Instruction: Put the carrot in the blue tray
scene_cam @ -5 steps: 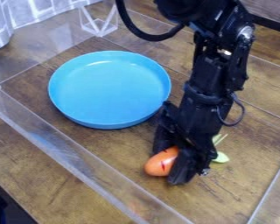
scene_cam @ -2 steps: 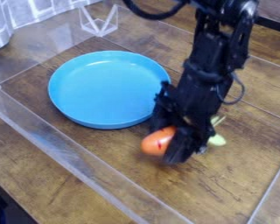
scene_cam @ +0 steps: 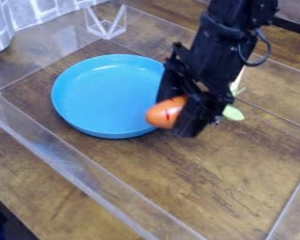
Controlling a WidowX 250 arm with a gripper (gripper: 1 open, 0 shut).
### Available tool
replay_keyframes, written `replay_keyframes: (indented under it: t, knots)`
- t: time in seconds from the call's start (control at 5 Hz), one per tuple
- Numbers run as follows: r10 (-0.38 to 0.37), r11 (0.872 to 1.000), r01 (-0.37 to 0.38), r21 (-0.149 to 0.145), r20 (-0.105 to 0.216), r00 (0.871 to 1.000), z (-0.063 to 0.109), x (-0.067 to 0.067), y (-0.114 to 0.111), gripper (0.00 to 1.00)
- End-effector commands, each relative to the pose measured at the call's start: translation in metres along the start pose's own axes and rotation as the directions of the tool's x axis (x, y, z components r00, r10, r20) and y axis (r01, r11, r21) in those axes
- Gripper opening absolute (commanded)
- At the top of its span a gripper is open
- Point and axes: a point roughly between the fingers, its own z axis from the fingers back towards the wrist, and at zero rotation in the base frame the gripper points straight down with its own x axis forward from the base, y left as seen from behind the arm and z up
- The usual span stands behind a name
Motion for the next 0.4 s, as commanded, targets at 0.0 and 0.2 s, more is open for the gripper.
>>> replay_keyframes:
  t: [0.0,0.2]
  knots:
    - [0.021,0.999,-0.024,0.026,0.106,0.994,0.0339,-0.0090,0.0076,0.00]
    - [0.017,1.000,-0.020,0.020,0.120,0.993,0.0356,-0.0117,0.0039,0.00]
